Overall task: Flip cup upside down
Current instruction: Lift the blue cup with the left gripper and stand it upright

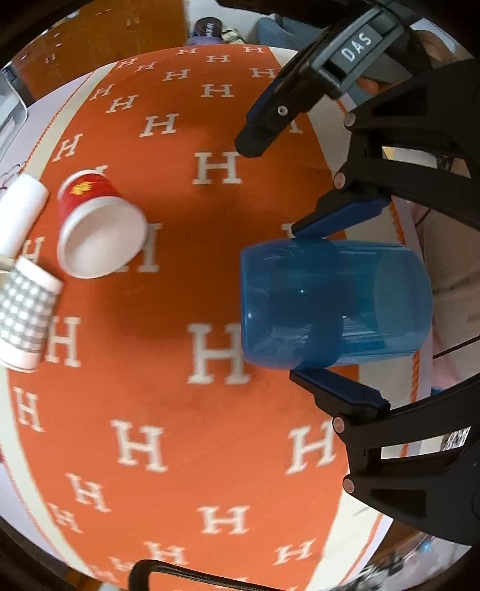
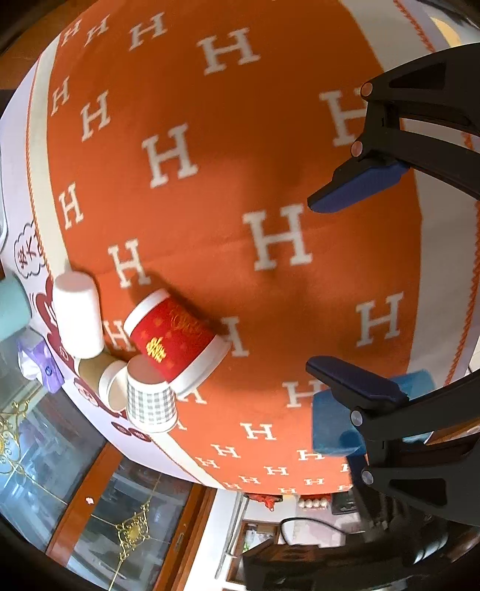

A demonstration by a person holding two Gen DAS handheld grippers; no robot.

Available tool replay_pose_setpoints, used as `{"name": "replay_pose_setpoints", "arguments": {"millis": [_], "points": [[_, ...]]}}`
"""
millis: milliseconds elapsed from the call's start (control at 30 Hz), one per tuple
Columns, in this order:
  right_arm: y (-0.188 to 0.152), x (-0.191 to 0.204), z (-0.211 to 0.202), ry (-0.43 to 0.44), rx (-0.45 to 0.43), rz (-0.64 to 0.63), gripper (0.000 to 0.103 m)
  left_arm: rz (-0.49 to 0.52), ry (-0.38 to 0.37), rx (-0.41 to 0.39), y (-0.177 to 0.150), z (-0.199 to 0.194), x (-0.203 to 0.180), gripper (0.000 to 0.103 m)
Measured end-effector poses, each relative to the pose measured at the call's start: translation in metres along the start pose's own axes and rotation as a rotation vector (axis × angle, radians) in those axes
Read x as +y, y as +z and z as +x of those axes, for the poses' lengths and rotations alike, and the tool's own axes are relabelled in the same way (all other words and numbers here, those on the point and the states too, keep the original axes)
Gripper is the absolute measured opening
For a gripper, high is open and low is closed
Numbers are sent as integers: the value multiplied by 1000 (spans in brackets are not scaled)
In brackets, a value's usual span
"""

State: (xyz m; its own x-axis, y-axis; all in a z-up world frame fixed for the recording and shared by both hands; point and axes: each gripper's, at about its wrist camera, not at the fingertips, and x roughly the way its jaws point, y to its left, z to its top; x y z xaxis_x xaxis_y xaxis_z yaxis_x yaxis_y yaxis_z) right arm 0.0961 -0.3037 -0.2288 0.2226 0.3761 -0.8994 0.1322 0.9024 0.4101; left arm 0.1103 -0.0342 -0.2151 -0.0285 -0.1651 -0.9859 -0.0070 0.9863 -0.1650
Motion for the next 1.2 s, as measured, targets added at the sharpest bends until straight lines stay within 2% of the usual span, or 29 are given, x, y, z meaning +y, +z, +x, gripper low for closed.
{"name": "replay_pose_setpoints", "arguments": {"millis": [133,267,433,533,600,700,1000,1200], "points": [[-11,-13,-4,-18,-6,25,81,-14,-8,1,-13,20,-11,67],[-20,-22,-4,-27,-2,38,81,-5,14,-1,-25,39,-24,68],[-29,-27,-3,-32,5,45,81,1,12,-41,-31,42,-32,68],[-33,-29,-6,-28,4,49,81,-5,-14,-21,-33,42,-30,68],[-34,-28,-7,-28,-2,48,81,-1,-20,-15,-36,42,-31,75],[-35,-26,-11,-22,-10,50,81,11,-23,-27,-41,36,-33,83],[-36,-21,-30,14,-28,41,81,87,-16,-65,-50,0,-35,83],[-37,-13,-39,63,-9,24,81,133,26,-158,-70,-43,-24,83]]}}
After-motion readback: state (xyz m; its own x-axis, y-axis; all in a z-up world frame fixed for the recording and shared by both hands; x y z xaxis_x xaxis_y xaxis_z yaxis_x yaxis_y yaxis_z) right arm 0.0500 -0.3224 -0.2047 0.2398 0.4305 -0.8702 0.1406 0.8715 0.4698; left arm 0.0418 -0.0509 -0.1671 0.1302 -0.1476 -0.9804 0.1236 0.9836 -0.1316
